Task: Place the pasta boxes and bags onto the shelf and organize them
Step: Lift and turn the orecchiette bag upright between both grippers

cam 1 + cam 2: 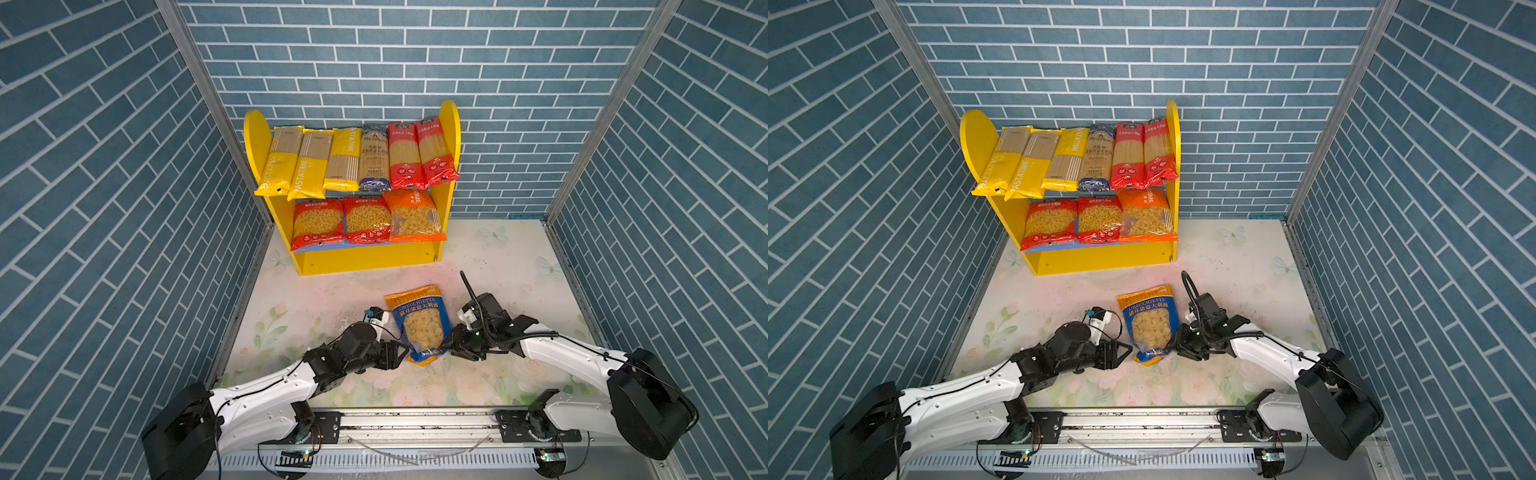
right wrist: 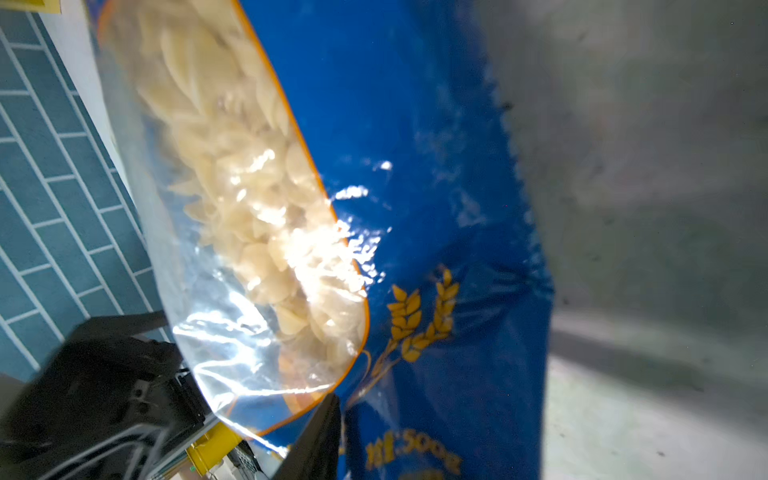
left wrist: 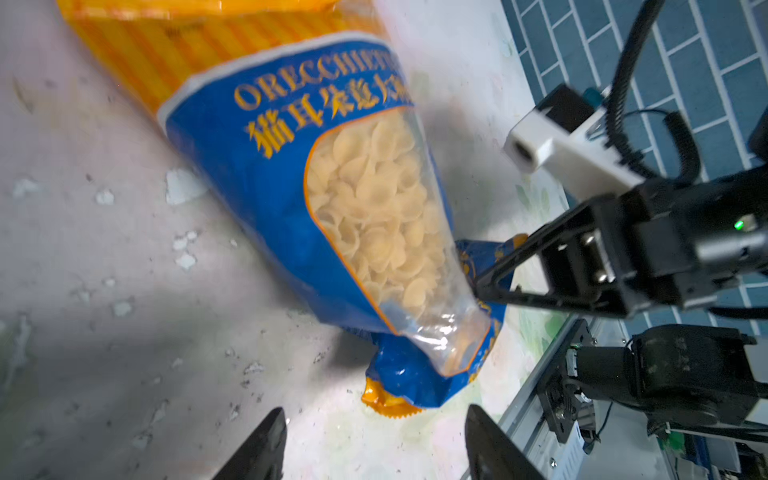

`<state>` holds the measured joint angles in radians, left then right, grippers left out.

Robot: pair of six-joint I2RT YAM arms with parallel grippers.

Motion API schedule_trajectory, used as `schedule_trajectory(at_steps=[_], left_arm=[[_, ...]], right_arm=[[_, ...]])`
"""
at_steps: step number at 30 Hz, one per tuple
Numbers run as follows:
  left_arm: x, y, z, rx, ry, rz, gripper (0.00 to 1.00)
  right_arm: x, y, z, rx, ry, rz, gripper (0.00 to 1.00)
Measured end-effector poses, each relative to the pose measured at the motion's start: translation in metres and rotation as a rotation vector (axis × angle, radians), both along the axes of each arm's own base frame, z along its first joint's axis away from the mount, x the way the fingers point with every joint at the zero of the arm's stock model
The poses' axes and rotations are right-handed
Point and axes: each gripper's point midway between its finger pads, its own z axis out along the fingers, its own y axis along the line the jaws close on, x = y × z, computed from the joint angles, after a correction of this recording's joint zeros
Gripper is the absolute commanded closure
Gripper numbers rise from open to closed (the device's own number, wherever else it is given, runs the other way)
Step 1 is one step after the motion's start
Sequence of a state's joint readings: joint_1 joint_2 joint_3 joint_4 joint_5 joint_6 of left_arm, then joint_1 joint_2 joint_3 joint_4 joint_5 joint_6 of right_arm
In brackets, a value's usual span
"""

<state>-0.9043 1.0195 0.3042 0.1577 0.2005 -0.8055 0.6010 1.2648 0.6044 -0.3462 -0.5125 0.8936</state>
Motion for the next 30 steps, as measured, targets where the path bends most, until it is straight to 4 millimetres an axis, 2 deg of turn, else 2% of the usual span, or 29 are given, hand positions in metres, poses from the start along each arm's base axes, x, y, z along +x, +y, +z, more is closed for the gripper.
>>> schedule_trajectory(at_steps=[3, 6, 11, 15, 18, 20, 23, 27, 30], left_arm=[[-0.008, 0.001, -0.021, 0.005, 0.061, 0.001, 0.33], [-0.009, -0.009, -0.027, -0.019, 0.091, -0.008, 0.37], [-0.007, -0.029, -0.038, -0.075, 0.130, -0.030, 0.50], [-0.007, -0.045, -0.045, -0.140, 0.172, -0.044, 0.67], [-0.011, -0.045, -0.049, -0.185, 0.198, -0.037, 0.82], [-0.015, -0.039, -0.050, -0.200, 0.209, -0.025, 0.88], [-0.020, -0.028, -0.043, -0.199, 0.208, -0.009, 0.93], [-0.015, -0.015, -0.007, -0.193, 0.127, 0.030, 0.98], [-0.007, 0.003, 0.024, -0.196, 0.046, 0.101, 0.93]], right_arm=[[0.013, -0.020, -0.001, -0.018, -0.009, -0.033, 0.51], [0.015, -0.024, -0.008, -0.028, 0.003, -0.021, 0.51], [0.017, -0.015, -0.017, 0.000, 0.030, 0.001, 0.54], [0.018, 0.000, -0.018, 0.034, 0.019, 0.023, 0.63], [0.011, 0.014, -0.023, 0.038, 0.027, 0.054, 0.70], [0.006, 0.021, -0.027, 0.042, 0.034, 0.068, 0.75], [0.006, 0.026, -0.027, 0.052, 0.035, 0.060, 0.80], [0.010, 0.029, -0.025, 0.062, 0.027, 0.041, 0.84], [0.010, 0.038, -0.019, 0.101, 0.019, 0.048, 0.81]])
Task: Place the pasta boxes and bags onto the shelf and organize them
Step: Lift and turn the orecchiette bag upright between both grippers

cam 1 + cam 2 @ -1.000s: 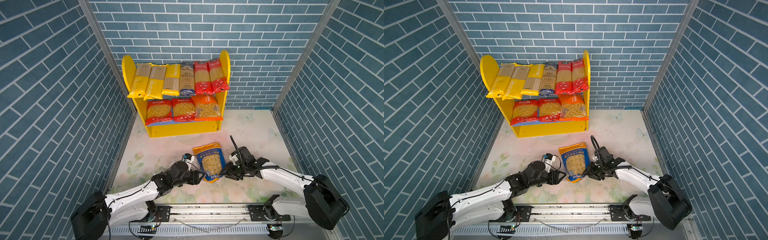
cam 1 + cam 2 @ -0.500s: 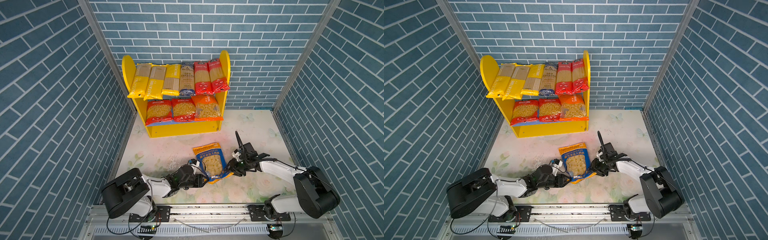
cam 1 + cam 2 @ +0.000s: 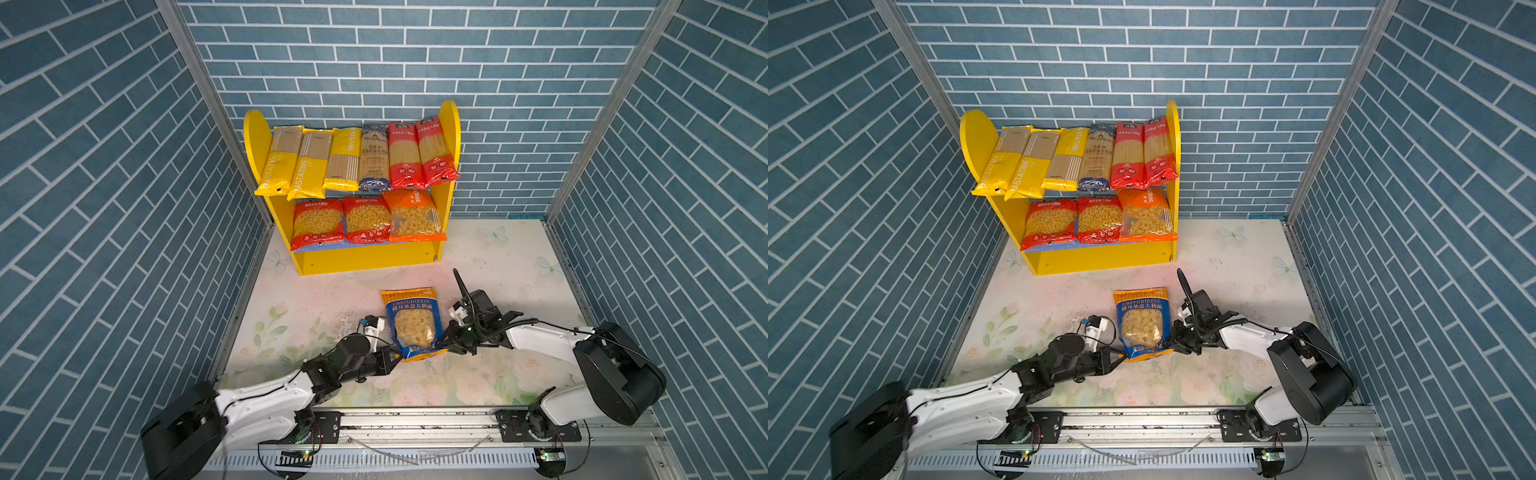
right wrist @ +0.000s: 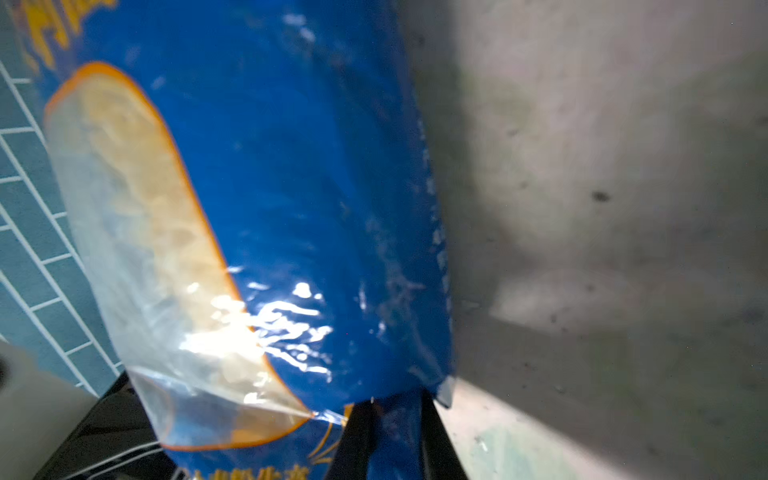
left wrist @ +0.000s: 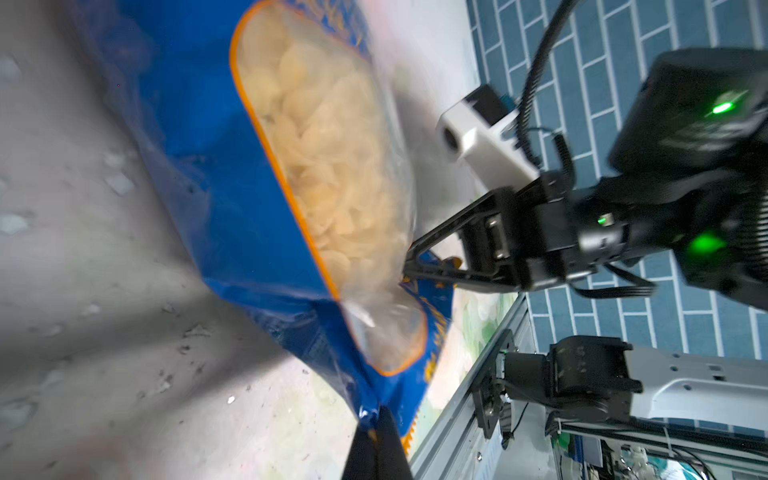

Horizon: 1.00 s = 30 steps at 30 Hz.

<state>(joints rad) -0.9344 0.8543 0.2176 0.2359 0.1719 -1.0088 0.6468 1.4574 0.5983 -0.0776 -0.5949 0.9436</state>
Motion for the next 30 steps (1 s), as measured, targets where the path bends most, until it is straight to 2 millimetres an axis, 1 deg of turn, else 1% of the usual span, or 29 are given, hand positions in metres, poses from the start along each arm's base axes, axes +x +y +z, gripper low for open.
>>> schedule_trajectory(at_steps=[2, 5, 6, 8, 10, 12, 15, 17, 19, 21, 23, 26, 30], left_arm=[[0.002, 0.013, 0.008, 0.013, -0.022, 0.045, 0.86], [0.001, 0.031, 0.001, 0.075, -0.020, 0.092, 0.69], [0.001, 0.036, -0.003, 0.106, -0.013, 0.105, 0.62], [0.001, 0.043, -0.009, 0.166, -0.004, 0.112, 0.50], [0.001, 0.047, -0.011, 0.222, 0.000, 0.107, 0.42], [0.004, 0.049, -0.005, 0.260, -0.009, 0.105, 0.32], [0.011, 0.050, 0.009, 0.283, -0.048, 0.105, 0.21], [0.018, 0.053, 0.013, 0.279, -0.062, 0.121, 0.19], [0.029, 0.059, 0.011, 0.269, -0.048, 0.152, 0.18], [0.041, 0.065, 0.005, 0.251, -0.023, 0.185, 0.18], [0.047, 0.068, -0.004, 0.249, 0.002, 0.196, 0.18], [0.047, 0.060, -0.011, 0.230, 0.022, 0.164, 0.18], [0.045, 0.051, -0.025, 0.205, 0.049, 0.128, 0.18]], right_arm=[[0.001, 0.007, 0.006, 0.032, -0.018, 0.013, 0.72], [0.008, 0.004, 0.005, 0.025, -0.028, -0.011, 0.55], [0.010, 0.002, 0.005, 0.024, -0.037, -0.009, 0.52], [0.013, 0.001, 0.007, 0.023, -0.043, -0.007, 0.48], [0.018, -0.001, 0.010, 0.021, -0.057, -0.001, 0.46], [0.023, -0.005, 0.013, 0.017, -0.069, 0.004, 0.43], [0.027, -0.016, 0.017, 0.004, -0.080, -0.009, 0.29], [0.029, -0.022, 0.019, -0.002, -0.097, -0.014, 0.28], [0.030, -0.023, 0.020, -0.003, -0.102, -0.015, 0.27], [0.030, -0.023, 0.019, -0.001, -0.103, -0.015, 0.27], [0.031, -0.020, 0.020, 0.006, -0.112, -0.016, 0.27], [0.032, -0.015, 0.018, 0.012, -0.120, -0.022, 0.27], [0.024, -0.003, 0.009, 0.012, -0.116, -0.002, 0.29]])
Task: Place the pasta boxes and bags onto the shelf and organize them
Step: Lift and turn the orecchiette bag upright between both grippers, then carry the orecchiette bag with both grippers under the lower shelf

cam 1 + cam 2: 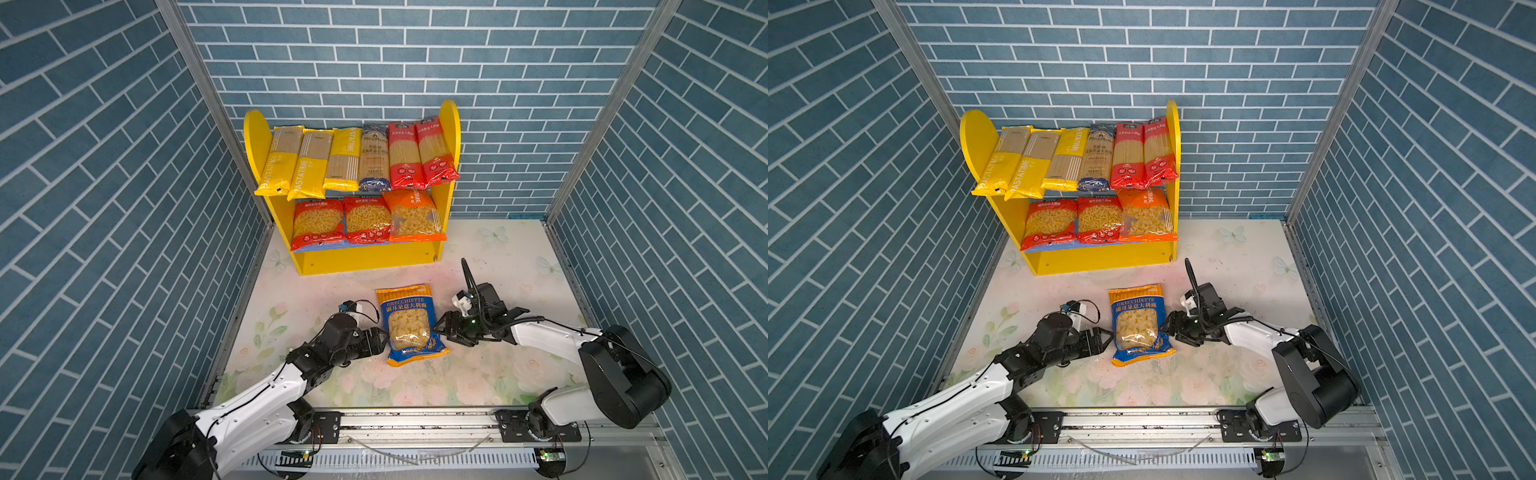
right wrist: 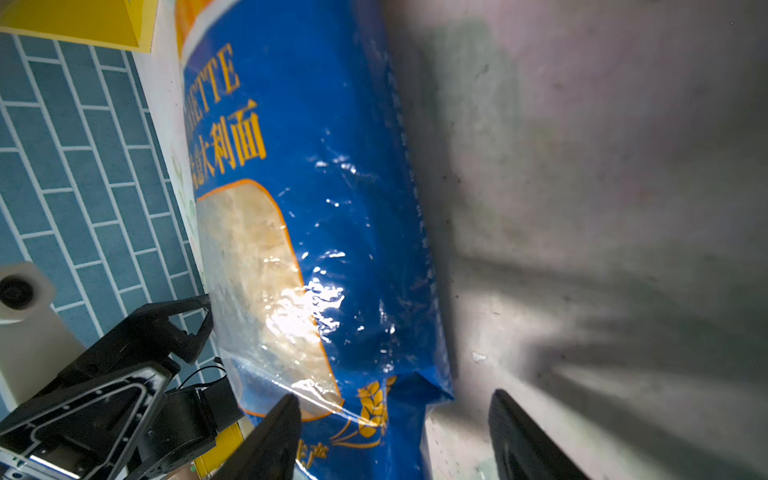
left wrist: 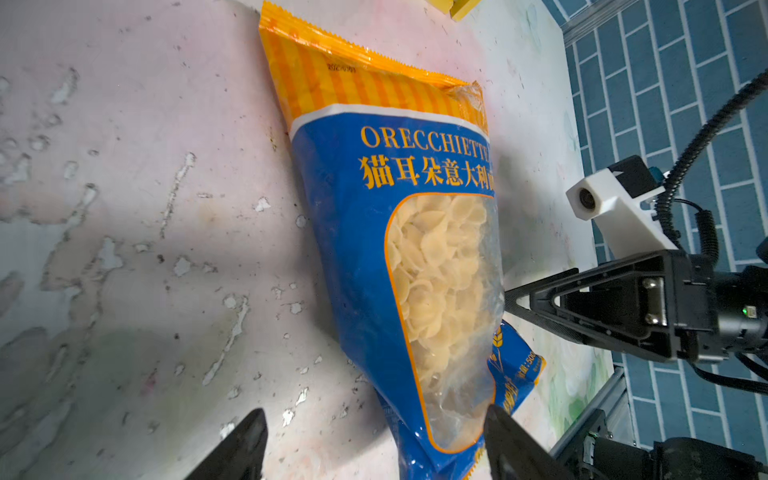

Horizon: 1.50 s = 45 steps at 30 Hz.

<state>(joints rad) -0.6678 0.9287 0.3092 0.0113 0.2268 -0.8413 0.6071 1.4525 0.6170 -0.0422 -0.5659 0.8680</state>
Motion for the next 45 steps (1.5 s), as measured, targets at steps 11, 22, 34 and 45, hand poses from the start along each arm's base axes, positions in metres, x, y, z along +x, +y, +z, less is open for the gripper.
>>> schedule_trajectory(at_steps=[11, 22, 34, 45], left_arm=[[0.010, -0.022, -0.024, -0.027, 0.031, -0.033, 0.27], [0.025, -0.039, -0.028, -0.050, 0.014, -0.060, 0.72], [0.031, -0.028, -0.002, -0.049, -0.078, -0.045, 0.97], [0.045, 0.011, 0.015, 0.035, -0.152, 0.023, 1.00]], right_arm=[[0.006, 0.017, -0.015, -0.001, -0.011, 0.004, 0.46], [0.010, 0.034, -0.014, -0.034, -0.068, 0.004, 0.80], [0.019, 0.048, 0.000, 0.019, -0.120, -0.003, 0.97], [0.054, 0.089, 0.038, 0.117, -0.249, 0.001, 1.00]])
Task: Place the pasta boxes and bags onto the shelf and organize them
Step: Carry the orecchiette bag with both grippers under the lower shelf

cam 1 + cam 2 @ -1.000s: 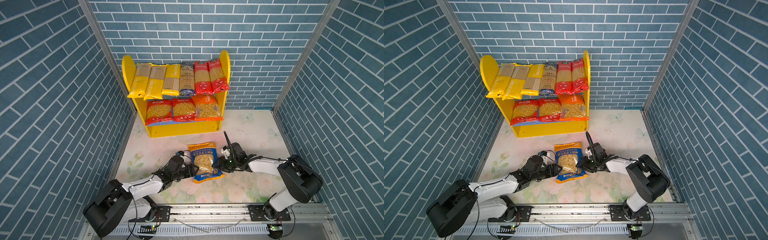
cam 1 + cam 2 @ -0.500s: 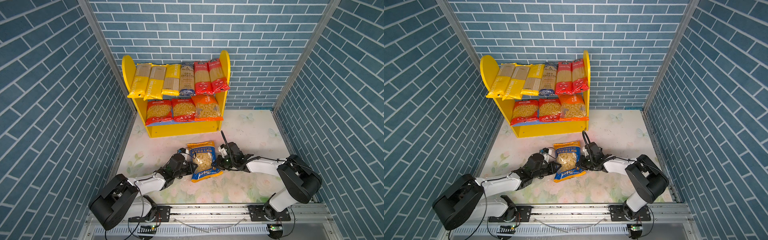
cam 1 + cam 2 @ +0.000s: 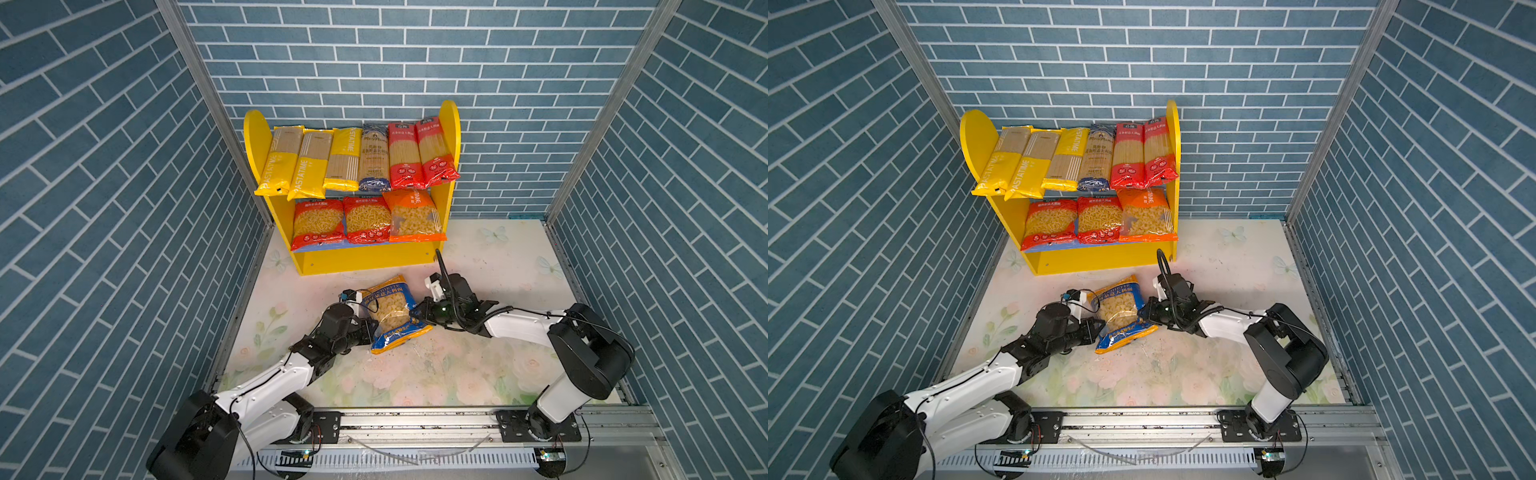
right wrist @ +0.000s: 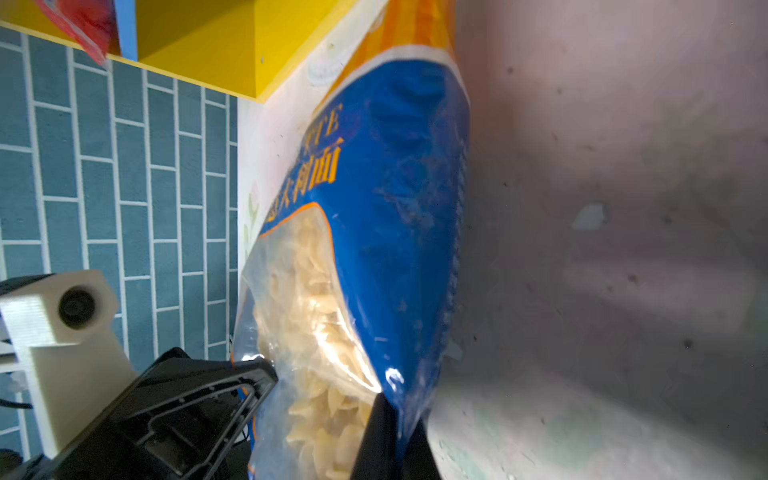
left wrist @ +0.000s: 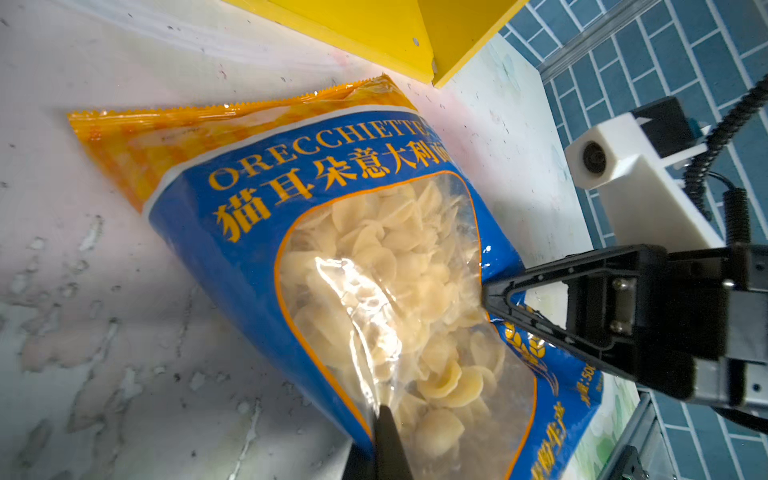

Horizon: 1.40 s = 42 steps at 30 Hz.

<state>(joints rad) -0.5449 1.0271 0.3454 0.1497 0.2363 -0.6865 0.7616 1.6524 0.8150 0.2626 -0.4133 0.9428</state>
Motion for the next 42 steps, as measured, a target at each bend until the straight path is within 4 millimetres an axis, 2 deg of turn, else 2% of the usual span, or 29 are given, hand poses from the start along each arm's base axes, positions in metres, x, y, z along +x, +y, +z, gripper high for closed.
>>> schedule_trajectory(at_steps=[8, 20, 25, 33, 37, 42], left_arm=[[0.006, 0.019, 0.001, 0.016, 0.002, 0.044, 1.00], [0.029, 0.031, 0.034, 0.052, -0.115, 0.059, 1.00], [0.051, 0.035, 0.043, 0.083, -0.147, 0.064, 1.00], [0.088, 0.049, 0.024, 0.164, -0.146, 0.110, 1.00], [0.101, 0.051, 0.021, 0.200, -0.168, 0.121, 1.00], [0.116, 0.053, 0.018, 0.240, -0.191, 0.139, 1.00]], right_arm=[[0.004, 0.018, 0.000, 0.019, -0.063, -0.003, 1.00], [0.032, 0.048, 0.034, 0.150, -0.323, -0.099, 1.00], [0.046, 0.050, 0.023, 0.137, -0.365, -0.148, 1.00], [0.083, 0.069, 0.013, 0.112, -0.439, -0.212, 1.00], [0.099, 0.070, 0.003, 0.087, -0.465, -0.245, 1.00], [0.119, 0.074, 0.001, 0.076, -0.495, -0.277, 1.00]])
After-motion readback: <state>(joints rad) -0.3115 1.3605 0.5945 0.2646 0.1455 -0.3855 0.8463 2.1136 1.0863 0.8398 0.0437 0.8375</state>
